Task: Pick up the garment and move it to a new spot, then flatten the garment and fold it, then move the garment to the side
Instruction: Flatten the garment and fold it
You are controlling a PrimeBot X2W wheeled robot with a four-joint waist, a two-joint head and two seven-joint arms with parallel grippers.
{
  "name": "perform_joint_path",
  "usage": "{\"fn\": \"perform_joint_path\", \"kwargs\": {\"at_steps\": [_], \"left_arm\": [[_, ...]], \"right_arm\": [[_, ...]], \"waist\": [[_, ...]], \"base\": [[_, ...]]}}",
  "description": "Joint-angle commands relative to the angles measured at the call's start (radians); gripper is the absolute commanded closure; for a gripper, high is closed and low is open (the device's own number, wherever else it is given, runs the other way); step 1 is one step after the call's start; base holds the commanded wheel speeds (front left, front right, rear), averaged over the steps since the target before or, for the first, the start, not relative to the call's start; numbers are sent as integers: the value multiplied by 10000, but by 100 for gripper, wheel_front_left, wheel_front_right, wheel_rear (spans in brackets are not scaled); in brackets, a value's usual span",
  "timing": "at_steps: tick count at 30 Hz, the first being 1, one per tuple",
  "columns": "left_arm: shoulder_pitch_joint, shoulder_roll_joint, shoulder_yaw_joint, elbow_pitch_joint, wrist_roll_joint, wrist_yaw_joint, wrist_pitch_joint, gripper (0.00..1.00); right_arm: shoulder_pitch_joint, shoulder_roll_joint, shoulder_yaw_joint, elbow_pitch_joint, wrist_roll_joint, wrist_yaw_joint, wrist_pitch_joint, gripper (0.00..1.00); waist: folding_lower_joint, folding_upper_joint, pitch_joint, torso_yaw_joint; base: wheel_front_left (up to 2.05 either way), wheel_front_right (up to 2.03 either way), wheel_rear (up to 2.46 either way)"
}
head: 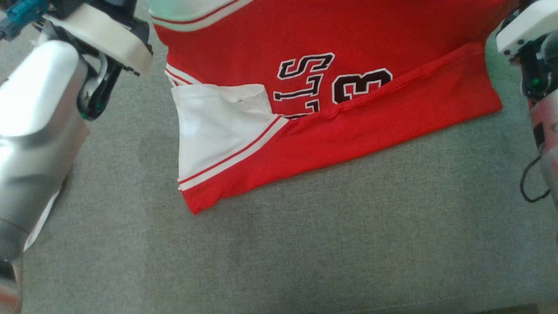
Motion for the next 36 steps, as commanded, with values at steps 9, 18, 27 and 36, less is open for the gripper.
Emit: {"fn": "perform_joint_path", "kwargs": {"at_steps": [9, 18, 27, 36], "left_arm": [[1035, 920, -153, -1308, -496, -237, 725, 100], [2578, 1694, -688, -3256, -1139, -133, 1877, 100], [3801, 2572, -1181, -5031, -1691, 220, 2982, 100], [4304, 2841, -1626, -5663, -1909, 358, 3703, 100]], "right_arm": [[1259, -835, 1039, -865, 1245, 65, 892, 100], [2477, -1718, 1897, -1347, 2220, 65, 2119, 100], [3357, -2506, 2656, -2020, 2992, 65, 3470, 100], [3573, -2709, 3167, -2421, 2957, 65, 3583, 100]], "waist": [[1, 0, -804, 297], [1, 0, -1519, 495], [1, 0, -1926, 505], [1, 0, -1828, 412]], "base": [[0, 0, 0], [0, 0, 0], [0, 0, 0], [0, 0, 0]]}}
